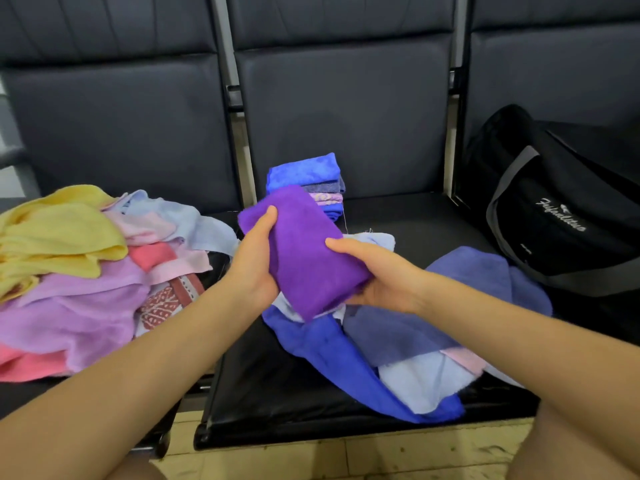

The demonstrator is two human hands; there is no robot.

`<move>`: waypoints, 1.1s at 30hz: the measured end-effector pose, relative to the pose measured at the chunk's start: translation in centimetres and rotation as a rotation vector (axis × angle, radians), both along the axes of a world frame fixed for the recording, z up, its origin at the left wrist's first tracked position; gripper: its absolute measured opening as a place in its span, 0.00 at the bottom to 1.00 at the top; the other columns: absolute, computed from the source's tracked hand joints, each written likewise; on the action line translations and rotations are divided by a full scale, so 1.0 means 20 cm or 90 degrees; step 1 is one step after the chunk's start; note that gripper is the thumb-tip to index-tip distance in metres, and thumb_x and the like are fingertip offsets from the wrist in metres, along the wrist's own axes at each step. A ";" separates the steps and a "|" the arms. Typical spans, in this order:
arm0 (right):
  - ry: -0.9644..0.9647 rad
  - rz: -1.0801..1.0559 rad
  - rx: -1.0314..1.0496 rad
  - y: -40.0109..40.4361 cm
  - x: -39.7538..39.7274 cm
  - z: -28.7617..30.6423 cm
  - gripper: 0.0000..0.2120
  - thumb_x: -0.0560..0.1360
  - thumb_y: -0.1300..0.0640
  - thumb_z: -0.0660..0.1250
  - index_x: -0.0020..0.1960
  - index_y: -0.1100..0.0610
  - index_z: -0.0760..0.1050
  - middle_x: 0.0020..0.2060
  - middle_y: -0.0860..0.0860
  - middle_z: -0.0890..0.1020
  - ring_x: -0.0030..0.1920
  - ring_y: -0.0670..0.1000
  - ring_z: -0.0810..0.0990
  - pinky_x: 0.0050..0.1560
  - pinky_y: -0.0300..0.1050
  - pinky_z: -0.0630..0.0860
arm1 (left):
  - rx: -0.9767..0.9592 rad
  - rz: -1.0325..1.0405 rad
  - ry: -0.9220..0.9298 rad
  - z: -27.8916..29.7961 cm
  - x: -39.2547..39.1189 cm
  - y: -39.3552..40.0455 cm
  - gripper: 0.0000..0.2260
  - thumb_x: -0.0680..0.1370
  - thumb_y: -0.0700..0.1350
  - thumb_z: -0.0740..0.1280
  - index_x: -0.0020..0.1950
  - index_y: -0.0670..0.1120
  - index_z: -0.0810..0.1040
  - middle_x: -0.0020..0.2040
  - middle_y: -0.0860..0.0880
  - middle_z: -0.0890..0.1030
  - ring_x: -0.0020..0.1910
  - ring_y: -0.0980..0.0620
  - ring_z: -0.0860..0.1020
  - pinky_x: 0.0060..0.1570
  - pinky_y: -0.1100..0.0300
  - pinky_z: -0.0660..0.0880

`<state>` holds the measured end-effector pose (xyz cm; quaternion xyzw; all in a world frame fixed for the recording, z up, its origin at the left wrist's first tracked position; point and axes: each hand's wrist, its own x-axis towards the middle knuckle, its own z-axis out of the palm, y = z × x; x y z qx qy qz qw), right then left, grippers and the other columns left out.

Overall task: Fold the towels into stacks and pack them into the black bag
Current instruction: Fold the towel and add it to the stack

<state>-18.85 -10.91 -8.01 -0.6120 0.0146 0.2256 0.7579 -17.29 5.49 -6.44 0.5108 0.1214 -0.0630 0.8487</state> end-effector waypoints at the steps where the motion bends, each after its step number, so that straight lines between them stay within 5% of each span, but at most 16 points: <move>1: 0.020 0.012 -0.002 0.00 0.01 -0.03 0.14 0.72 0.47 0.70 0.54 0.53 0.78 0.45 0.52 0.85 0.44 0.53 0.84 0.49 0.46 0.78 | -0.029 0.029 -0.013 0.02 0.04 0.00 0.17 0.79 0.55 0.64 0.62 0.46 0.78 0.49 0.48 0.85 0.44 0.51 0.83 0.38 0.58 0.77; 4: 0.077 0.027 0.057 -0.01 0.06 -0.08 0.19 0.69 0.46 0.71 0.54 0.56 0.77 0.42 0.54 0.83 0.45 0.54 0.83 0.47 0.44 0.78 | -0.089 0.084 -0.025 0.04 0.14 -0.03 0.18 0.79 0.54 0.65 0.63 0.45 0.76 0.51 0.47 0.84 0.44 0.51 0.83 0.37 0.58 0.77; 10: 0.002 -0.147 0.134 -0.05 0.34 -0.05 0.13 0.77 0.59 0.66 0.61 0.57 0.76 0.57 0.57 0.82 0.55 0.56 0.80 0.58 0.51 0.77 | -0.095 0.155 -0.080 0.01 0.38 -0.13 0.16 0.77 0.40 0.65 0.65 0.44 0.74 0.58 0.42 0.81 0.46 0.48 0.81 0.41 0.55 0.79; 14: -0.186 -0.226 -0.087 -0.10 0.60 0.07 0.08 0.79 0.60 0.63 0.58 0.56 0.73 0.42 0.53 0.82 0.32 0.49 0.82 0.28 0.39 0.73 | 0.070 0.207 -0.155 -0.01 0.61 -0.10 0.21 0.76 0.40 0.66 0.68 0.53 0.70 0.62 0.50 0.75 0.55 0.50 0.77 0.51 0.52 0.76; 18: -0.356 -0.254 -0.239 -0.07 0.88 0.18 0.06 0.79 0.61 0.62 0.56 0.55 0.72 0.45 0.51 0.80 0.34 0.47 0.78 0.22 0.35 0.70 | 0.169 0.214 -0.236 -0.01 0.91 -0.05 0.21 0.75 0.39 0.66 0.66 0.55 0.72 0.65 0.51 0.74 0.62 0.50 0.75 0.63 0.48 0.74; 23: -0.403 -0.290 -0.350 -0.02 1.30 0.16 0.04 0.78 0.57 0.64 0.53 0.55 0.72 0.47 0.51 0.80 0.35 0.49 0.78 0.24 0.35 0.70 | 0.413 0.224 -0.340 -0.02 1.28 0.04 0.20 0.77 0.39 0.64 0.68 0.51 0.73 0.65 0.50 0.74 0.61 0.53 0.74 0.62 0.60 0.71; 27: -0.262 -0.290 -0.510 -0.02 1.49 -0.02 0.18 0.74 0.48 0.66 0.55 0.61 0.76 0.47 0.55 0.81 0.44 0.56 0.80 0.42 0.47 0.77 | 0.733 0.109 -0.232 -0.16 1.39 0.08 0.16 0.79 0.45 0.62 0.66 0.49 0.76 0.60 0.46 0.78 0.54 0.46 0.77 0.52 0.61 0.69; 30: -0.237 -0.295 -0.466 -0.04 1.44 -0.06 0.26 0.74 0.38 0.64 0.56 0.61 0.76 0.47 0.54 0.80 0.45 0.55 0.80 0.44 0.49 0.78 | 0.821 0.126 -0.216 -0.15 1.34 0.09 0.15 0.80 0.48 0.59 0.66 0.51 0.75 0.64 0.41 0.72 0.61 0.41 0.73 0.61 0.56 0.67; 33: -0.243 -0.330 -0.428 -0.07 1.30 -0.01 0.23 0.76 0.36 0.59 0.46 0.57 0.72 0.39 0.51 0.76 0.37 0.51 0.74 0.41 0.47 0.71 | 0.842 0.158 -0.242 -0.09 1.21 0.09 0.15 0.80 0.49 0.59 0.66 0.48 0.74 0.67 0.40 0.67 0.67 0.41 0.67 0.63 0.54 0.66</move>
